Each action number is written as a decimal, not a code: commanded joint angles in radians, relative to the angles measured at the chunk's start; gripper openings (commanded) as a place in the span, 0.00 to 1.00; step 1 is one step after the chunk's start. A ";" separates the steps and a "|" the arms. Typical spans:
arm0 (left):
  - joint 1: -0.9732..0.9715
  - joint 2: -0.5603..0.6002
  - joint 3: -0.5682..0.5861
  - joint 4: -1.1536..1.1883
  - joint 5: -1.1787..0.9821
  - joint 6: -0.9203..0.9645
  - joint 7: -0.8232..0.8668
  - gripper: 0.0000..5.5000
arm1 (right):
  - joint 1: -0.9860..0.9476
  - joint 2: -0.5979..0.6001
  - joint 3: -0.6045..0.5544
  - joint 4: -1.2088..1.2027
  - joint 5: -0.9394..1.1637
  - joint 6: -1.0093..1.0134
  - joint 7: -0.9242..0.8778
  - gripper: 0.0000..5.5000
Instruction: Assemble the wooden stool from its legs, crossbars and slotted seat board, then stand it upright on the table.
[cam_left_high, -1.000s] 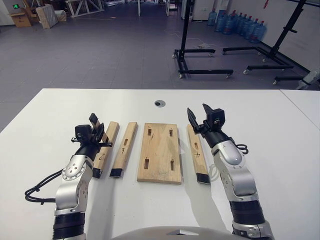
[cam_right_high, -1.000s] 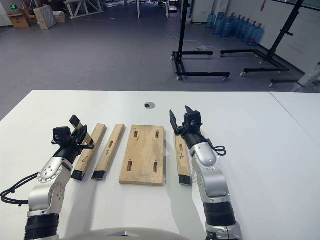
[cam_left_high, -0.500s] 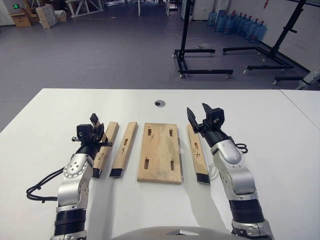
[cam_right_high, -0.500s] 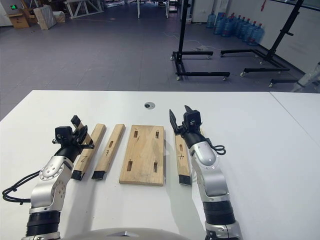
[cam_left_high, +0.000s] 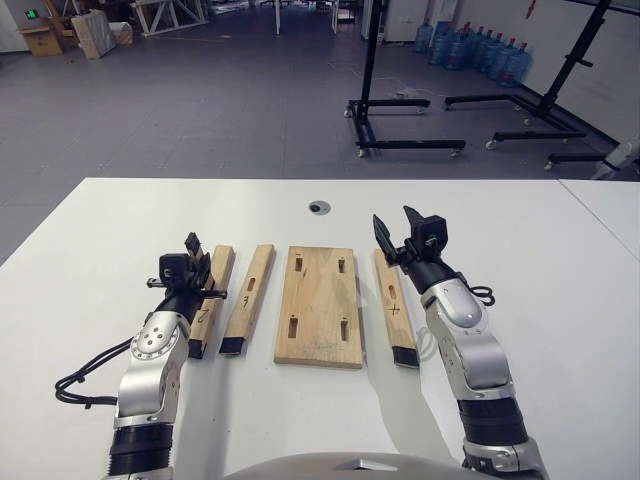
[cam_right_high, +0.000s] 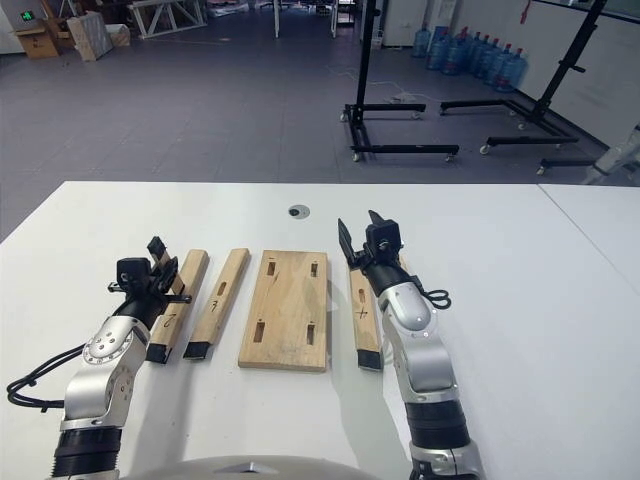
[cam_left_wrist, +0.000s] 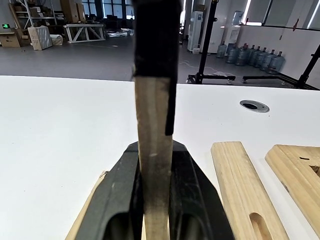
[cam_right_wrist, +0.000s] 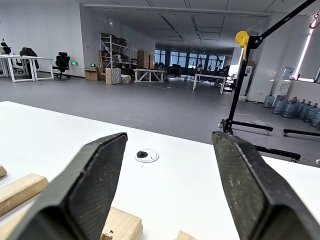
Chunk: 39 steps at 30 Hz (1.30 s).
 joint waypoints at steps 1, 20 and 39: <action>0.041 -0.013 -0.019 0.018 0.025 0.030 0.017 0.07 | -0.015 -0.001 0.001 0.010 -0.016 -0.008 -0.002 0.56; 0.019 -0.029 -0.004 -0.016 0.016 -0.050 0.017 0.36 | -0.021 0.000 0.001 0.023 -0.034 -0.028 -0.001 0.56; -0.139 -0.038 -0.012 -0.238 0.005 0.097 0.094 0.37 | -0.040 0.033 -0.037 -0.004 0.014 0.006 -0.018 0.56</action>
